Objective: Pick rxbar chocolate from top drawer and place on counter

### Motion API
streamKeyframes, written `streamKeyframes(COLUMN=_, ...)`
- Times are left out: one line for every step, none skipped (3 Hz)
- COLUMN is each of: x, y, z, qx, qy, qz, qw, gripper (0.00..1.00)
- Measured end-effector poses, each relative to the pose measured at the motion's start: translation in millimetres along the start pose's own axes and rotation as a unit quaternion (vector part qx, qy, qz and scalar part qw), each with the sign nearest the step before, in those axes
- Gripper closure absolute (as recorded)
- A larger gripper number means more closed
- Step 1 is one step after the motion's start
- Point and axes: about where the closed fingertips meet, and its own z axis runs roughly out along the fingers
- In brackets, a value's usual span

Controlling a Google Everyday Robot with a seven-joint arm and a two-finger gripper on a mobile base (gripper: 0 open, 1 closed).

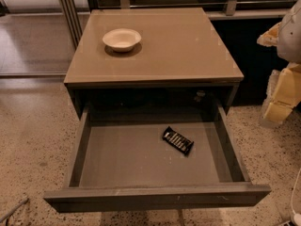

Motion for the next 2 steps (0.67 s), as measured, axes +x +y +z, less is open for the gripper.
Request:
streamKeyframes(x=0.0, y=0.0, z=0.0, qx=0.0, qy=0.0, qz=0.0, qw=1.0, gripper=0.0)
streamKeyframes(x=0.0, y=0.0, z=0.0, qx=0.0, qy=0.0, qz=0.0, qw=1.0, gripper=0.19)
